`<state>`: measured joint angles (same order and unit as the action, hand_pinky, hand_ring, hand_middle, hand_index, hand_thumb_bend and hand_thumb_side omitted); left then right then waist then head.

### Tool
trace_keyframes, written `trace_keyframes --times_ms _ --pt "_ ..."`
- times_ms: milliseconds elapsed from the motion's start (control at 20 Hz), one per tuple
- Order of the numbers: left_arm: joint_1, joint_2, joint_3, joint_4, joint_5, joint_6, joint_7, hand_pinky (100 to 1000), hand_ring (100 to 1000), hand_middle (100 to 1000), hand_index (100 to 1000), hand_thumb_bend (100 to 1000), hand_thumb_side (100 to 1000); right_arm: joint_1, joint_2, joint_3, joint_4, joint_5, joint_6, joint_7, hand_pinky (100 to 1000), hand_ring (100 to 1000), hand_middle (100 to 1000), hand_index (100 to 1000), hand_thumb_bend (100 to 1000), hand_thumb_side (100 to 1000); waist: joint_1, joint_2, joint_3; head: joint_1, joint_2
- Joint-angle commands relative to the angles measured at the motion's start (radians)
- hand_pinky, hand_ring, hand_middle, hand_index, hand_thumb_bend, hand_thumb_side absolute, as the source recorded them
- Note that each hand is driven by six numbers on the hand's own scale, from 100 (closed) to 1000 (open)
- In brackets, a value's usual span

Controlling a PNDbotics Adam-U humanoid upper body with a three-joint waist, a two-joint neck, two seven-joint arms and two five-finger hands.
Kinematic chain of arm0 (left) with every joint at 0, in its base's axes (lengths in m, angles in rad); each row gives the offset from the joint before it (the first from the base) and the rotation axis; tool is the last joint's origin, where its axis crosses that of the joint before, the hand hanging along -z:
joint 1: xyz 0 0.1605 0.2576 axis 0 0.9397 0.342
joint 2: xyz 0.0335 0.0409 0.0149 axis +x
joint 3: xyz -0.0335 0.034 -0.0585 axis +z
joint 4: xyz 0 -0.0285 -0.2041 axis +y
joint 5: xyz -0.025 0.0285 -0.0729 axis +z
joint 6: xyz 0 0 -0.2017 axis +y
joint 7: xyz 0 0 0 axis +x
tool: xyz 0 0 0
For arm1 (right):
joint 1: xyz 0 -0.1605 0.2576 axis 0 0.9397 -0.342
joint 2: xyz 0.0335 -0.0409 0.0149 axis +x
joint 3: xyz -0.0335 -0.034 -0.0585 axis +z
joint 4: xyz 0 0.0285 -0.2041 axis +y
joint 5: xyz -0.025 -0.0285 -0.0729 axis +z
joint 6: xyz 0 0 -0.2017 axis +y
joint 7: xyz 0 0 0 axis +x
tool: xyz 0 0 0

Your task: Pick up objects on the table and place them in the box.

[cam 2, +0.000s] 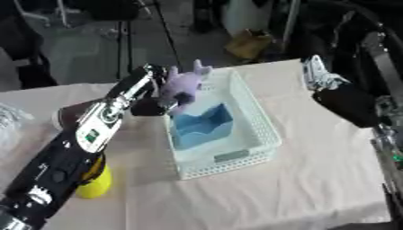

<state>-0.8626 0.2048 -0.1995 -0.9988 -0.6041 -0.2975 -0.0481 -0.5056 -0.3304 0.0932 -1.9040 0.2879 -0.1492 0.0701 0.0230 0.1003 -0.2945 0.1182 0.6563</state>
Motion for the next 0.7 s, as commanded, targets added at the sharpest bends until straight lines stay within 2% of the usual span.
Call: trace_keyframes --times_ms 50,100,150,200,250,450,700 --pt "-0.023 0.010 0.014 -0.004 -0.004 -0.004 0.006 168 450 509 617 456 477 -0.018 -0.009 -0.005 -0.019 -0.007 -0.003 0.002 597 654 803 882 100 438 -0.004 -0.012 -0.002 -0.002 -0.010" --pt "-0.024 0.011 0.012 -0.003 -0.008 -0.007 0.003 489 722 764 802 715 648 -0.018 -0.009 -0.005 -0.019 -0.007 -0.002 0.003 597 654 803 882 100 439 -0.004 -0.012 -0.003 -0.002 -0.010" --pt "-0.025 0.015 0.001 -0.006 -0.037 -0.020 -0.015 582 779 806 830 747 683 -0.018 -0.010 -0.004 -0.019 -0.007 -0.002 0.003 597 654 803 882 100 439 -0.003 -0.013 -0.004 -0.003 -0.011" --pt "-0.025 0.016 0.001 -0.009 -0.066 -0.032 -0.030 711 861 873 874 831 726 -0.018 -0.010 -0.004 -0.019 -0.007 -0.002 0.003 597 654 803 882 100 445 -0.003 -0.013 -0.004 -0.003 -0.011" --pt "-0.026 0.018 0.000 -0.020 -0.098 -0.052 -0.035 766 894 901 888 855 780 -0.018 -0.010 -0.005 -0.019 -0.007 -0.002 0.003 597 654 803 882 100 439 -0.003 -0.013 -0.004 -0.005 -0.011" --pt "-0.022 0.016 0.006 -0.025 -0.167 -0.103 -0.033 740 897 910 897 823 817 -0.017 -0.011 -0.005 -0.018 -0.007 -0.002 0.002 597 654 803 882 100 439 -0.003 -0.013 -0.004 -0.006 -0.011" --pt "-0.018 0.015 0.012 -0.012 -0.189 -0.119 -0.039 722 891 907 889 796 823 -0.015 -0.013 -0.006 -0.018 -0.007 -0.002 0.002 597 654 803 882 100 439 -0.005 -0.013 -0.003 -0.007 -0.010"
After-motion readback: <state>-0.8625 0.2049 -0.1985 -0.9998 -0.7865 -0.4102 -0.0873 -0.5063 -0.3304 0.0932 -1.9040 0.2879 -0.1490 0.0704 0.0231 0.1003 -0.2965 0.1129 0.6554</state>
